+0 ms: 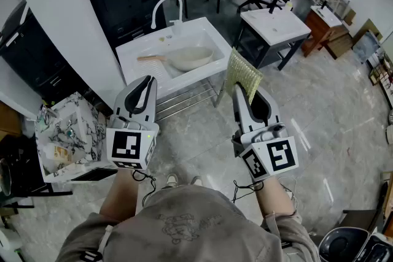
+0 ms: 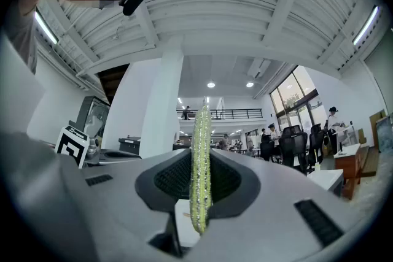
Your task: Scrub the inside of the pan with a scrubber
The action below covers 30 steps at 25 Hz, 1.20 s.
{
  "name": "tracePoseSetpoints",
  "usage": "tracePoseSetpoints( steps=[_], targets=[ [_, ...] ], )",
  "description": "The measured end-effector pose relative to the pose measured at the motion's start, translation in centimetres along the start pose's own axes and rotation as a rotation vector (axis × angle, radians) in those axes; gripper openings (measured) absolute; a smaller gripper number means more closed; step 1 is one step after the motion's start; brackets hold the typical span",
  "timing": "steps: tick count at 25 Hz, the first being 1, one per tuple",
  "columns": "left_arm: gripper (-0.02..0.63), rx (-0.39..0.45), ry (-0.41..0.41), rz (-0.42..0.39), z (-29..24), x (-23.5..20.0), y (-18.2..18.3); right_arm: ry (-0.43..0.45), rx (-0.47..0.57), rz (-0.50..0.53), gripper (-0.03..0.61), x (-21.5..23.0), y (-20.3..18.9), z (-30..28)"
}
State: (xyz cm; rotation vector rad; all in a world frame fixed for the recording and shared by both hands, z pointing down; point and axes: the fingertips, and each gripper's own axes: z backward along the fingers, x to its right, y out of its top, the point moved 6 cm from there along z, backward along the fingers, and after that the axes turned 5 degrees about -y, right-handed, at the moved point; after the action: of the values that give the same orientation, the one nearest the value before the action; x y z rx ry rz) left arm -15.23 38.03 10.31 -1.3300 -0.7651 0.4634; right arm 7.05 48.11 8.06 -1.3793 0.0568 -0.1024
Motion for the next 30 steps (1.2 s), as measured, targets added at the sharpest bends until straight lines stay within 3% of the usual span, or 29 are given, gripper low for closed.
tracePoseSetpoints(
  steps=[17, 30],
  targets=[
    [0.035, -0.037, 0.053, -0.013, -0.7, 3.7, -0.1, 0.087, 0.003, -0.042, 0.077, 2.6, -1.1, 1.3],
    [0.035, -0.062, 0.049, -0.021, -1.6, 5.1, -1.6, 0.1, -0.012, -0.066, 0.077, 4.2, -2.7, 1.3]
  ],
)
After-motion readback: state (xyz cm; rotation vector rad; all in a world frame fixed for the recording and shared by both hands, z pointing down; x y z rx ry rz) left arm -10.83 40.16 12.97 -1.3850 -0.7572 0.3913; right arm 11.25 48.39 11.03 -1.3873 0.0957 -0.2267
